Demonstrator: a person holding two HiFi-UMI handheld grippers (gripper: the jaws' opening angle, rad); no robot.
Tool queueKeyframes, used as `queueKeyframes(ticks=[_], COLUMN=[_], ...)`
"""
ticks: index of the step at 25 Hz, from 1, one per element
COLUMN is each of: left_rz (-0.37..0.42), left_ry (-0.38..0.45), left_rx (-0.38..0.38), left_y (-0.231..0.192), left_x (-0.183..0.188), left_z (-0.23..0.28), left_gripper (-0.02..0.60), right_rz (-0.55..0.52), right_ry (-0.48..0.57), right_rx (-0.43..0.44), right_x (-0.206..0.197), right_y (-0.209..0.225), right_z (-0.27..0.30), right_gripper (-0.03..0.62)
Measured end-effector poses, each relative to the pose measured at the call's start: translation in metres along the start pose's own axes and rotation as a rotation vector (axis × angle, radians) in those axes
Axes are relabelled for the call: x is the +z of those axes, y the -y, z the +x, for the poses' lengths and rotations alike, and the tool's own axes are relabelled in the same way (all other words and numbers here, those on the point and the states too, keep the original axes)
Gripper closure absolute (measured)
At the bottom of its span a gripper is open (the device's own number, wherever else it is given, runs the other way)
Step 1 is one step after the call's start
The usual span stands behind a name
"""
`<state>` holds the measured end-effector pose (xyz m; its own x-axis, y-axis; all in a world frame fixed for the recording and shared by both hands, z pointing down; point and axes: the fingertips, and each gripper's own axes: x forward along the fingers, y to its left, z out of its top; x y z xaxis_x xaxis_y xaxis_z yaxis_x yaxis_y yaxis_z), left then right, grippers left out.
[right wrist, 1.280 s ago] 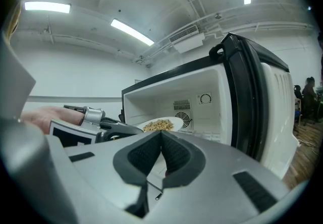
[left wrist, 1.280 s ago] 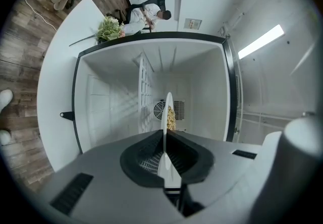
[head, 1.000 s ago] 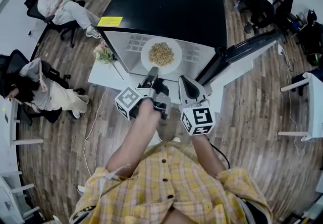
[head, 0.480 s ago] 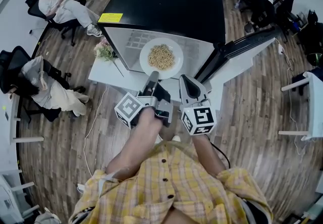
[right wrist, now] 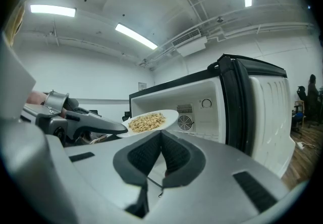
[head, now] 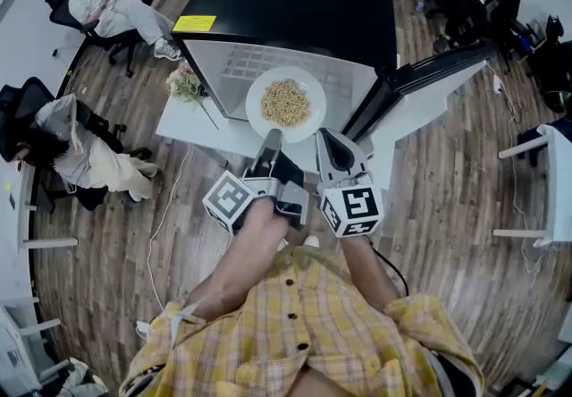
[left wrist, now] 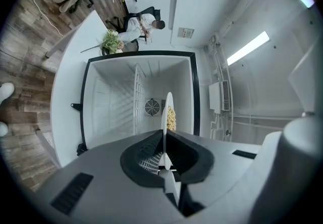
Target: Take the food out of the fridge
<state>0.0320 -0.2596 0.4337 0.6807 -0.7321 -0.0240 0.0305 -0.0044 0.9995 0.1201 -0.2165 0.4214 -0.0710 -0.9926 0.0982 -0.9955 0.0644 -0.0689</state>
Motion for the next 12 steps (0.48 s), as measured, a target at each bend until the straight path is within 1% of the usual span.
queueKeyframes(ticks=[9, 12], left_rz=[-0.037, -0.022], left_ry=[0.016, 0.015], left_rx=[0.019, 0.016], left_y=[-0.0079, -0.0057], left_x=[-0.0016, -0.0022], left_z=[-0.0083, -0.0109], left_gripper=[0.565, 0.565], right_rz=[-0.011, -0.012], right_ry=[0.007, 0.01], right_rx=[0.03, 0.03], right_x=[0.0002, 0.0008], right_y=[-0.0061, -0.0079], right_z=[-0.0053, -0.0084], right_gripper=[0.586, 0.586])
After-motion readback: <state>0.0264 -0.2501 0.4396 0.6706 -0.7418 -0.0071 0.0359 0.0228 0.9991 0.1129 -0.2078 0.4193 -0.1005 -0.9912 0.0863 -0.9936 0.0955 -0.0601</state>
